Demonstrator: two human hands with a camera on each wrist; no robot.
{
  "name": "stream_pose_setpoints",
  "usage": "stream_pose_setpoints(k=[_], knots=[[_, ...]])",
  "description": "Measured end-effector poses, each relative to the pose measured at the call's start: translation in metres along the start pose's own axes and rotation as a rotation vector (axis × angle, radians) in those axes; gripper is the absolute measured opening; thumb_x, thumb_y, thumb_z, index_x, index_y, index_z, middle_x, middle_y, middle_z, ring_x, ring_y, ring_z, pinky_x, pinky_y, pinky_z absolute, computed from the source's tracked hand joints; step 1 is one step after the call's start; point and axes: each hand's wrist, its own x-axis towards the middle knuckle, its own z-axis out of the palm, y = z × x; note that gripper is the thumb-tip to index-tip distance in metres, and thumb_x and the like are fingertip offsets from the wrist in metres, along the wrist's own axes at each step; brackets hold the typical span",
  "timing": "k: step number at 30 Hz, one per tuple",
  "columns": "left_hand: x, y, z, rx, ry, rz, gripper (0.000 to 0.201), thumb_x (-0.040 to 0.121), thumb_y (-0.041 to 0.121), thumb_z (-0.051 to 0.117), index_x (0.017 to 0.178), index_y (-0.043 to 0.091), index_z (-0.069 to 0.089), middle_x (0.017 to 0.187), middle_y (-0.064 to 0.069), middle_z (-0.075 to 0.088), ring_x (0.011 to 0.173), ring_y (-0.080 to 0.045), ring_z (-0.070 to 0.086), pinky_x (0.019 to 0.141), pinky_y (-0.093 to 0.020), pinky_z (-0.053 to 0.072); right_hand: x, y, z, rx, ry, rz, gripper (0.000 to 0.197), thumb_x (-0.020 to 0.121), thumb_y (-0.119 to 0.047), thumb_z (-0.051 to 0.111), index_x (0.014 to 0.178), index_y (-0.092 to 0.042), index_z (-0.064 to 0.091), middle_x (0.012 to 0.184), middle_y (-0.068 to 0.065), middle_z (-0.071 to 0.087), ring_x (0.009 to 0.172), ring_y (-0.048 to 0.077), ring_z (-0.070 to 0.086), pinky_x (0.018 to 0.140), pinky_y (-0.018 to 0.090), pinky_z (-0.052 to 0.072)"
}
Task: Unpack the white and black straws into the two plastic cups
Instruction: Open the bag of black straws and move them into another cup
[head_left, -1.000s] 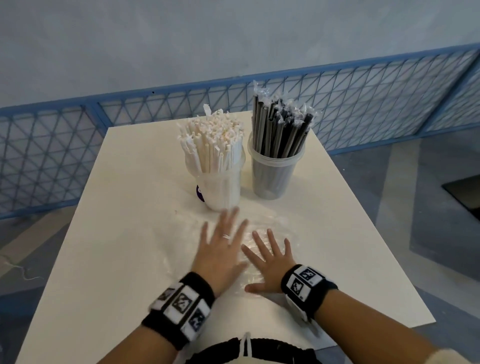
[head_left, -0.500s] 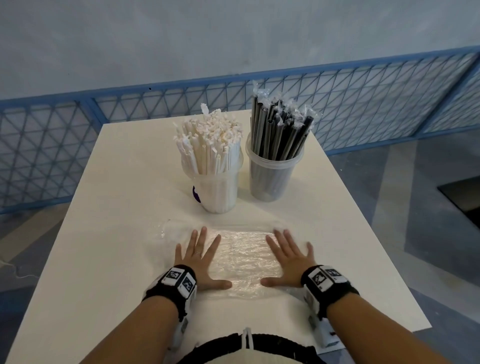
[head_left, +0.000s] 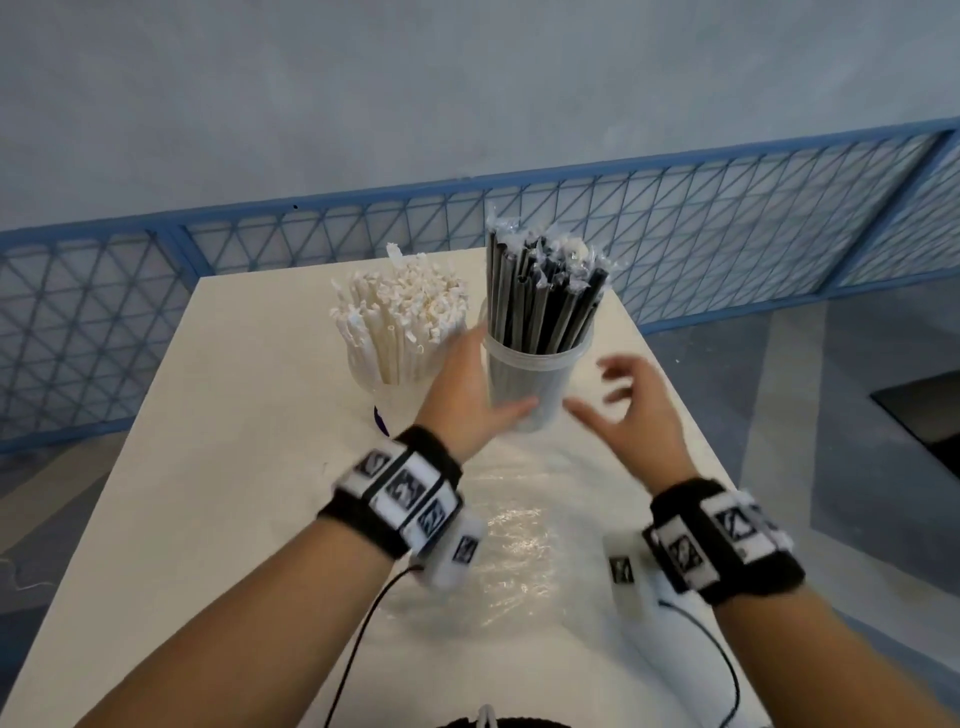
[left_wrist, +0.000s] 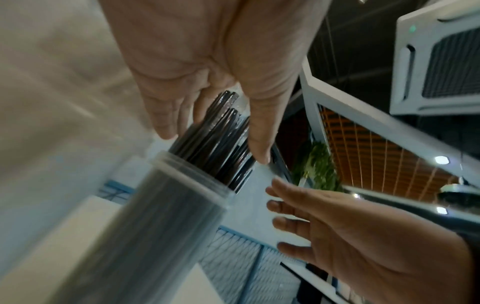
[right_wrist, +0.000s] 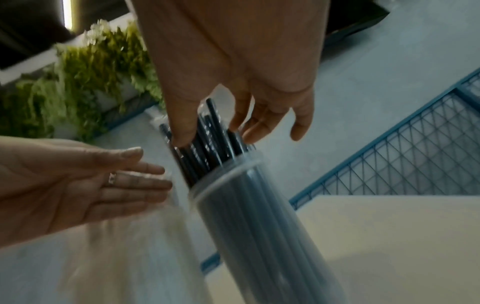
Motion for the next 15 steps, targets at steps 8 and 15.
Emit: stream_pose_setpoints(k=[8, 15], knots=[[0.083, 0.005, 0.013, -0.145, -0.005, -0.131, 0.132, 0.055, 0.025, 0.089, 0.147, 0.010, -0.004, 0.144, -0.010, 0.041, 0.132, -0.024, 0.041, 0.111, -0.039, 0.032, 0.105, -0.003, 0.000, 0.267, -0.230, 0.075, 0.117, 0.057, -0.041, 0.085, 0.147, -0.020, 0.012, 0.151, 0.004, 0.030, 0.139, 0.016, 0.030, 0.115, 0.038, 0.028], [0.108, -0.003, 0.016, -0.247, -0.003, -0.131, 0.101, 0.052, 0.005, 0.086, 0.135, 0.012, 0.030, 0.117, 0.001, 0.054, 0.108, -0.014, 0.052, 0.079, -0.013, 0.044, 0.119, -0.015, 0.026, 0.229, -0.215, -0.128, 0.106, 0.063, -0.012, 0.084, 0.146, -0.015, 0.018, 0.129, -0.011, 0.040, 0.118, -0.004, 0.039, 0.092, -0.006, 0.028]])
